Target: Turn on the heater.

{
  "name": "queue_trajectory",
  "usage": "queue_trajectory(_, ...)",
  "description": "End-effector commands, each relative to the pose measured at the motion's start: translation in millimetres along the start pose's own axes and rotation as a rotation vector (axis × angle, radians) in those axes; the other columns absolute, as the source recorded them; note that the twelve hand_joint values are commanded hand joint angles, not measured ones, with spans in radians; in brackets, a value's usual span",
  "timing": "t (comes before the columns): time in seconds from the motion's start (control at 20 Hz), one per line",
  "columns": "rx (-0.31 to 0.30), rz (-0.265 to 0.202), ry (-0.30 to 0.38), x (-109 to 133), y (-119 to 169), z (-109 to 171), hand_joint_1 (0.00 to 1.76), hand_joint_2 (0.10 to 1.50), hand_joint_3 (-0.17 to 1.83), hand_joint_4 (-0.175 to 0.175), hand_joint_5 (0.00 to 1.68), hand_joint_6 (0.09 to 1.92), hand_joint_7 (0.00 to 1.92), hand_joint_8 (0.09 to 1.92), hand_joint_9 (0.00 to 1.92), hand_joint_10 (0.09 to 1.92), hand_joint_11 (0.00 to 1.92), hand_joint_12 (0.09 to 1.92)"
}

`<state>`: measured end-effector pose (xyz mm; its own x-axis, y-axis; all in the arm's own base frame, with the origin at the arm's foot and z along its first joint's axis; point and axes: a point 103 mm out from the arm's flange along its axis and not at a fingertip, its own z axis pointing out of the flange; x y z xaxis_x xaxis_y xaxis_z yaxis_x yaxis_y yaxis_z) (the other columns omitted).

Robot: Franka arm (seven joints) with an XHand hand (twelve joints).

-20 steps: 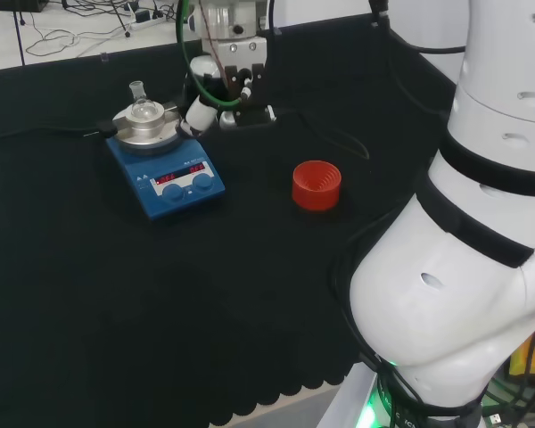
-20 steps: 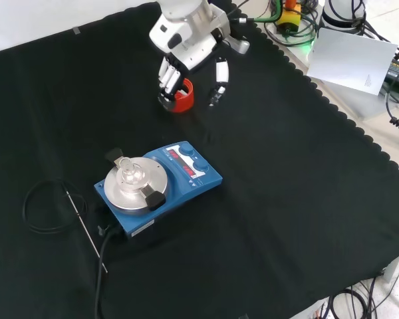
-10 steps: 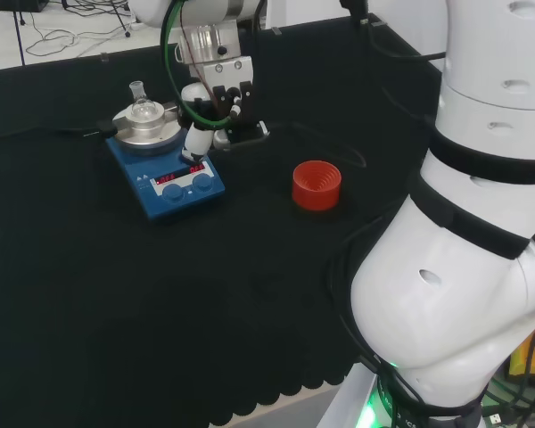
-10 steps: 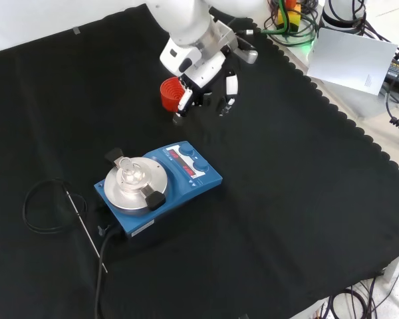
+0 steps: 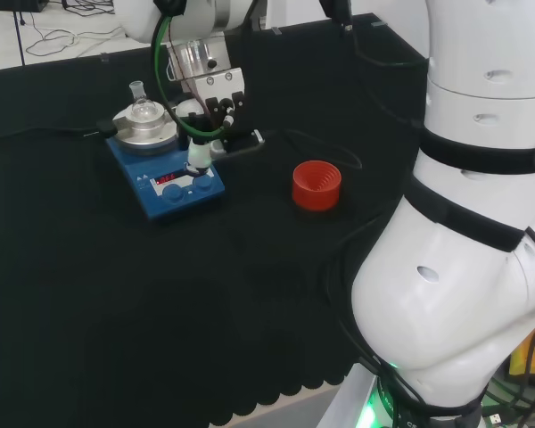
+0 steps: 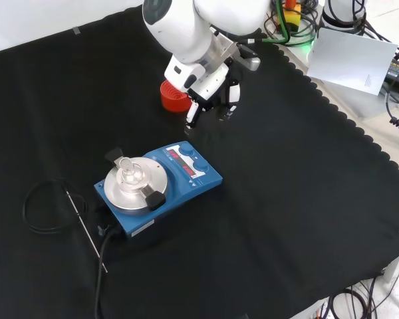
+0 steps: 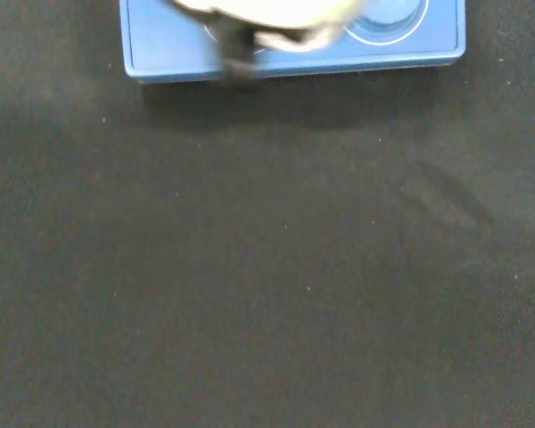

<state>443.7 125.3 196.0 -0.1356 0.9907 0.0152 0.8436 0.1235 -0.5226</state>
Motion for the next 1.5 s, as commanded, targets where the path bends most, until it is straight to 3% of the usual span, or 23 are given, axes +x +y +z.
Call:
queue_trajectory(0.05,0.085,-0.037,-0.052,10.0,5.3,9.4,1.35,0.71,0.90,-0.100,0.40,0.62,1.57,1.33,1.68,1.34,1.53,1.35)
queue_trajectory(0.25,0.145,-0.054,-0.066,16.0,10.6,14.2,1.40,0.67,1.00,-0.087,0.33,0.70,1.59,1.37,1.68,1.38,1.50,1.40)
queue_trajectory(0.5,0.184,-0.069,-0.070,22.2,15.4,19.0,1.41,0.65,1.07,-0.072,0.24,0.67,1.60,1.39,1.69,1.40,1.49,1.43)
queue_trajectory(1.5,0.234,-0.085,-0.075,25.3,25.6,34.7,1.41,0.62,1.12,-0.058,0.24,0.46,1.61,1.39,1.70,1.40,1.49,1.44)
